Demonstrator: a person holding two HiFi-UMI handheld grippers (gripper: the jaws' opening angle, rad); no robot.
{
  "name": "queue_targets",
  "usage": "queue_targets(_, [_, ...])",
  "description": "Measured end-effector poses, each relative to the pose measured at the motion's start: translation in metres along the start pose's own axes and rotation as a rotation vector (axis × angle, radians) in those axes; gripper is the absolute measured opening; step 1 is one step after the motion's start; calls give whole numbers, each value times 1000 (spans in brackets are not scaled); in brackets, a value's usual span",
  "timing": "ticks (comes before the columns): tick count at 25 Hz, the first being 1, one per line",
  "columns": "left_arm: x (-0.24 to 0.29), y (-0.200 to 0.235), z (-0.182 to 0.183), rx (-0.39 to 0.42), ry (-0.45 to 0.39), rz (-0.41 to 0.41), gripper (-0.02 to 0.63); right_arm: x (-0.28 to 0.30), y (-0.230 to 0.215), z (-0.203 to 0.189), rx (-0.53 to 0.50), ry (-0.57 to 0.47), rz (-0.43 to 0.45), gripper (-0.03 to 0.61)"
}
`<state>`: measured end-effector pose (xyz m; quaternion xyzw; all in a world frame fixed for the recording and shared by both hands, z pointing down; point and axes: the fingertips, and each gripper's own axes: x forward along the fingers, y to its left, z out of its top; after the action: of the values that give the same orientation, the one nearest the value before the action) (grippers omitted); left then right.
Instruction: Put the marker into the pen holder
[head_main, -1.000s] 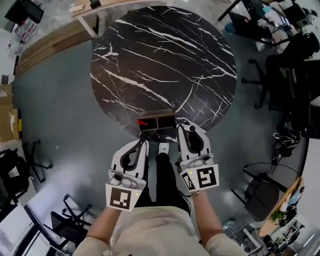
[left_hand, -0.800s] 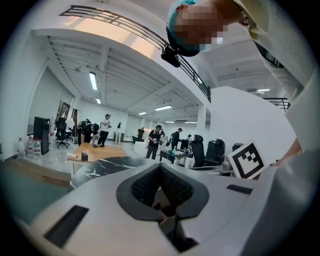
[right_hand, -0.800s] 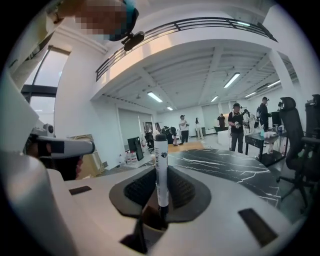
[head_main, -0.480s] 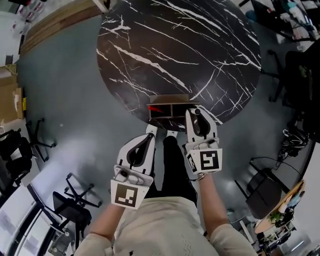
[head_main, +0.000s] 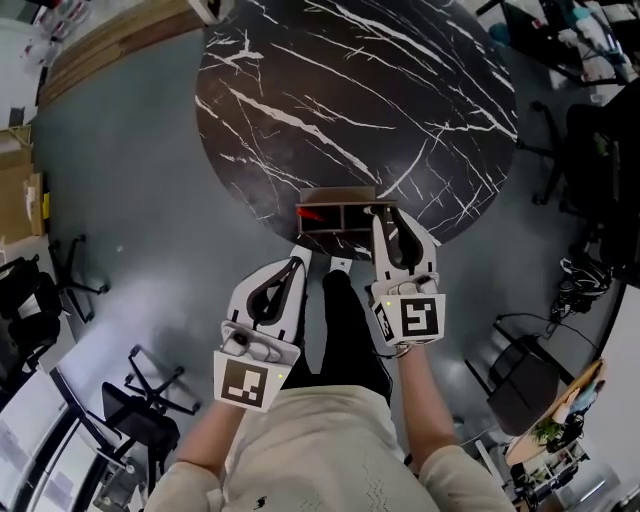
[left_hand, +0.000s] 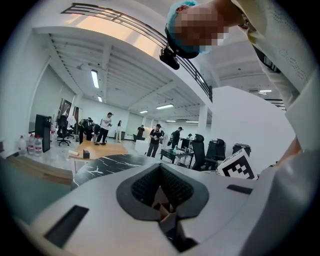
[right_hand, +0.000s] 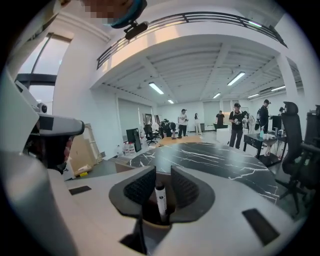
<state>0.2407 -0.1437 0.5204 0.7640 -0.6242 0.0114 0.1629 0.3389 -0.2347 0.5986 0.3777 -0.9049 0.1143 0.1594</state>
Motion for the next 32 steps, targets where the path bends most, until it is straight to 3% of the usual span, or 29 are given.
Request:
queue_targets(5, [0, -7, 17, 19, -33, -24, 8, -23, -1, 25, 29, -41, -7, 81])
queue_targets(8, [-3, -15, 35, 35, -63, -50, 8, -47, 4, 47, 70, -76, 12, 17])
queue_targets(11, [-10, -23, 56, 42, -94, -71, 8, -74, 14, 73, 126, -115, 39, 17])
queue_targets(19, [-31, -44, 92, 62, -156, -124, 8, -122, 52, 131, 75, -187, 62, 17])
queue_targets(32, [-83, -46, 104, 64, -169, -165, 8, -160, 115, 158, 31, -202, 59, 17])
